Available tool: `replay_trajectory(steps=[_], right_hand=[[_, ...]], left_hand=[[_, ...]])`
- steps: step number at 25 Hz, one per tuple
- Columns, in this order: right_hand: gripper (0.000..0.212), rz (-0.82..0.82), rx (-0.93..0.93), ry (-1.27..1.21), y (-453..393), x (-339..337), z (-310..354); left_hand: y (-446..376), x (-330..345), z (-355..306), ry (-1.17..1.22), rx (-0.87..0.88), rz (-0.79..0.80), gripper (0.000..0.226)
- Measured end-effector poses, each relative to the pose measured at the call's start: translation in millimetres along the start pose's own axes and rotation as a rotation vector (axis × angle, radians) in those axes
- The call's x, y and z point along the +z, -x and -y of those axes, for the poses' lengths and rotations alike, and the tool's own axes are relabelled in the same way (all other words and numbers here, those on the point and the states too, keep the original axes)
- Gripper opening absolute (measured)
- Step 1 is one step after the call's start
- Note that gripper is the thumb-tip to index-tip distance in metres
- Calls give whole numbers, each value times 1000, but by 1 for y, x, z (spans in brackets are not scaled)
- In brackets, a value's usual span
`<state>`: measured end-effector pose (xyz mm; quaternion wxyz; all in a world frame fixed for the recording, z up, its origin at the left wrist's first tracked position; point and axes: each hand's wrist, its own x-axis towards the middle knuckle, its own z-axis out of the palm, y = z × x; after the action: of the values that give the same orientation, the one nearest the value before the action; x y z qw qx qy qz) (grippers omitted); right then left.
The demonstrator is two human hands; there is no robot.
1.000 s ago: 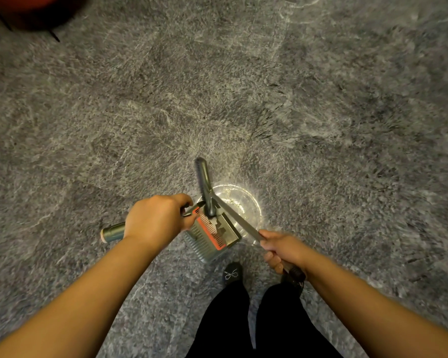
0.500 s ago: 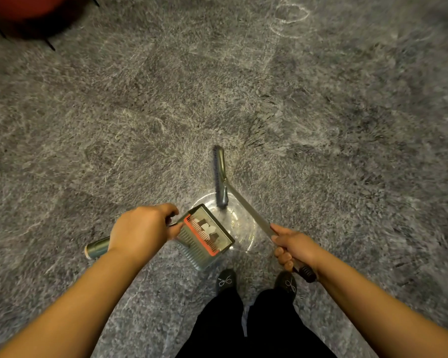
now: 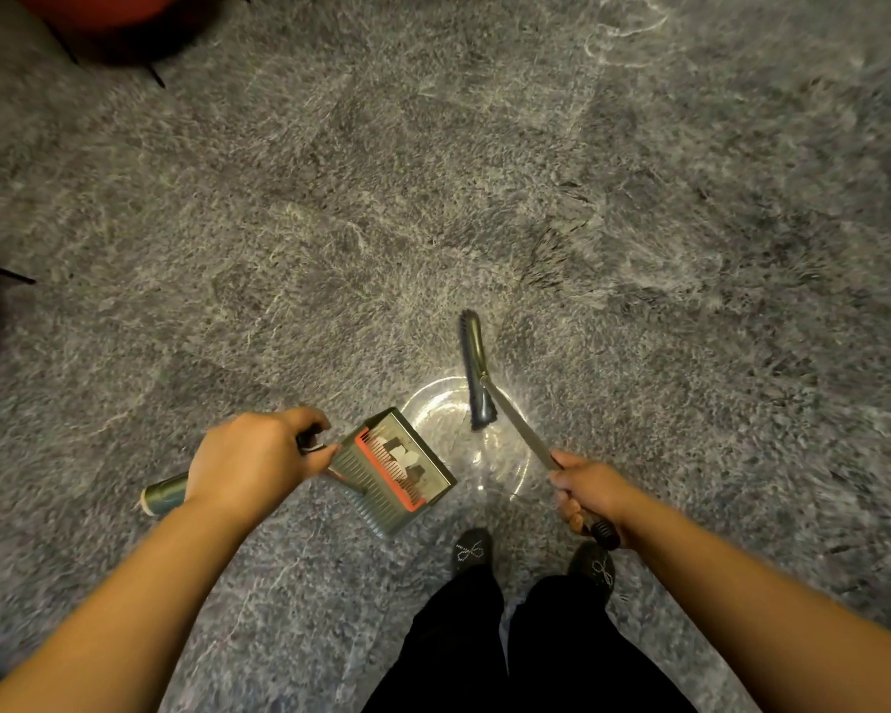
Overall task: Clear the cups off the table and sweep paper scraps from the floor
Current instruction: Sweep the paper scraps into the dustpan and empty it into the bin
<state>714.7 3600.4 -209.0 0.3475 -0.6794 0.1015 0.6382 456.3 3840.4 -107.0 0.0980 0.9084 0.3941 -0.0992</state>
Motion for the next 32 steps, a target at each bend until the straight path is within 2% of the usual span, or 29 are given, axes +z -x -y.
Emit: replay_trajectory(steps=[5, 10, 14, 21, 32], right_hand=[[50, 124, 19, 105, 3, 26, -20], [50, 191, 73, 28, 25, 34, -27], [44, 215, 15, 57, 60, 26, -37], [48, 63, -94, -92, 111, 1, -57], [53, -138, -242, -365, 188, -72, -123]], left_hand=[[3, 3, -9, 2, 10, -48, 37], [10, 3, -20, 9, 32, -68, 34], [16, -3, -29, 20, 14, -86, 34], [25, -21, -56, 127, 6, -141, 37], [70, -41, -131, 115, 166, -288, 37]])
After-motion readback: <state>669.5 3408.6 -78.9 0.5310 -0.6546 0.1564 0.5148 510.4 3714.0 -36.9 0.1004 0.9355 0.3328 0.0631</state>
